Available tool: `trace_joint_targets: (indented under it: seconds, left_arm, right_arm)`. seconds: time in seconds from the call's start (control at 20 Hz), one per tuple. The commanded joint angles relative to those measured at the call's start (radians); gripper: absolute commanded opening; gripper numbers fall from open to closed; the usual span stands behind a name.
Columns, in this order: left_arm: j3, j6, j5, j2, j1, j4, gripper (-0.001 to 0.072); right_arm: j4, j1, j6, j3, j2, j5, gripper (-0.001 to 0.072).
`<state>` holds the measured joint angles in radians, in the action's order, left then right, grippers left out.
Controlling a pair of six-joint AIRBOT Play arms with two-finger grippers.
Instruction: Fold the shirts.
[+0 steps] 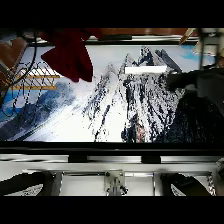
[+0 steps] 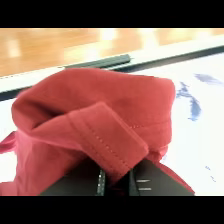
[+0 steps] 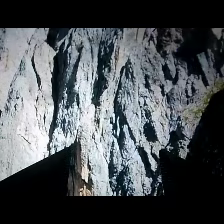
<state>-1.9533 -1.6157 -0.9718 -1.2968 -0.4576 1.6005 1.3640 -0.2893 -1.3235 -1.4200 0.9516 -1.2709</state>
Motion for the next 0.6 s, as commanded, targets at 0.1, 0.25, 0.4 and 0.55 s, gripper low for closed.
trace_joint_targets:
  seconds: [0.1,0.25,0.4,0.55]
  left_arm:
    - [0.273,-0.101,-0.169,0.134,-0.277,0.003,0.0031]
    - [0.548,-0.216,-0.057,0.126,-0.404,0.003,0.0031]
    - [0.760,-0.375,0.060,0.081,-0.486,-0.001,0.0033]
    - [0.769,-0.414,0.070,0.038,-0.493,-0.034,0.0661]
  right_arm:
    - [-0.012,0.000,0.010,-0.034,-0.164,-0.175,0.0665]
    - [0.049,-0.001,0.010,0.008,-0.161,-0.286,0.0665]
    - [0.121,0.000,0.011,0.124,-0.161,-0.243,0.0665]
    - [0.179,0.000,0.023,0.261,-0.158,-0.125,0.0665]
